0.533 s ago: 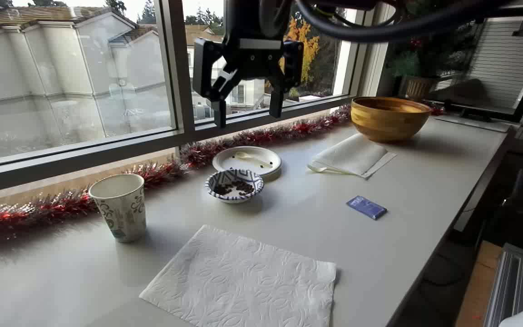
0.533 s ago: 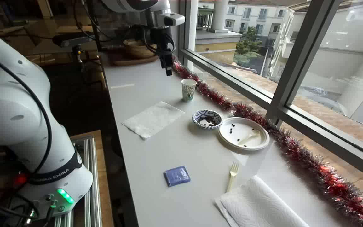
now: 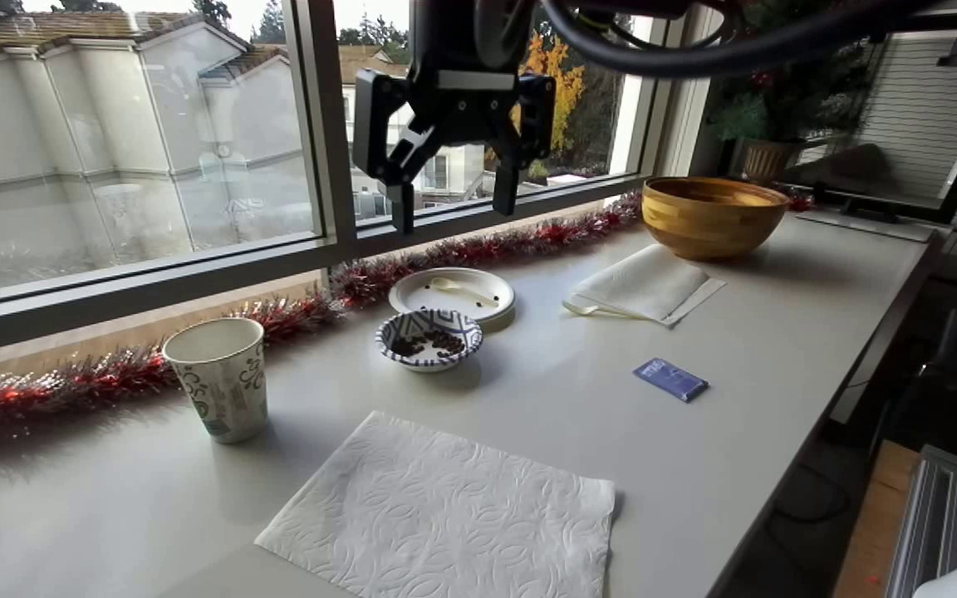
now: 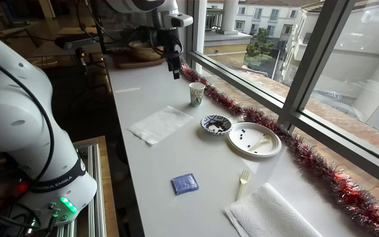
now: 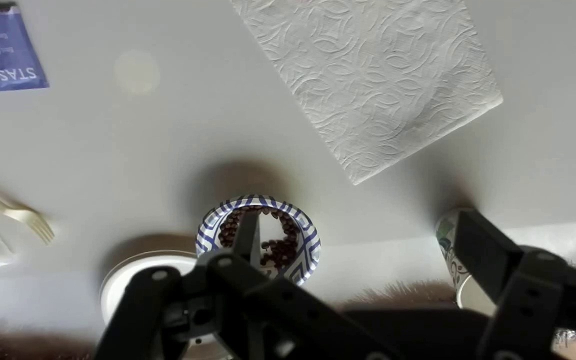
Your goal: Use the white spoon on the plate to get some contents from the bowl and put them on the white plate.
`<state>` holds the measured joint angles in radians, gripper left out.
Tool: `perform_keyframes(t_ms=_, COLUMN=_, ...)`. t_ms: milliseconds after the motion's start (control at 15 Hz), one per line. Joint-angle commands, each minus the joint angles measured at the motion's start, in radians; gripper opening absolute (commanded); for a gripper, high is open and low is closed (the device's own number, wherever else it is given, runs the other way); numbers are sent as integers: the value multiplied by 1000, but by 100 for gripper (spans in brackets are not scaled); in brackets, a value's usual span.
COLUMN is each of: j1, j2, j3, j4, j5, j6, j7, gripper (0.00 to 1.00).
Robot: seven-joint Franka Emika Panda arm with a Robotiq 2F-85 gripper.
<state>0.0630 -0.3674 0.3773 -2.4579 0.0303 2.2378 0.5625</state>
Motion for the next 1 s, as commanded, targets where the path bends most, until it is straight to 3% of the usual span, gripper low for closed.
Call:
perform_keyframes(t_ms=0, j1=20, j2=24, j3=-46, j4=-6, j5=-33, j6=77, j7=-50, gripper=100)
perform_keyframes(t_ms=600, j1=-46, j2=311, j3=-234, j4=82, j5=-117, j6=394, j7=-356, gripper=100)
perform_keyframes(t_ms=933, j1=-75, j2=496, j3=-330, j4=147, j5=-236, j6=646, j7=-400, gripper=100)
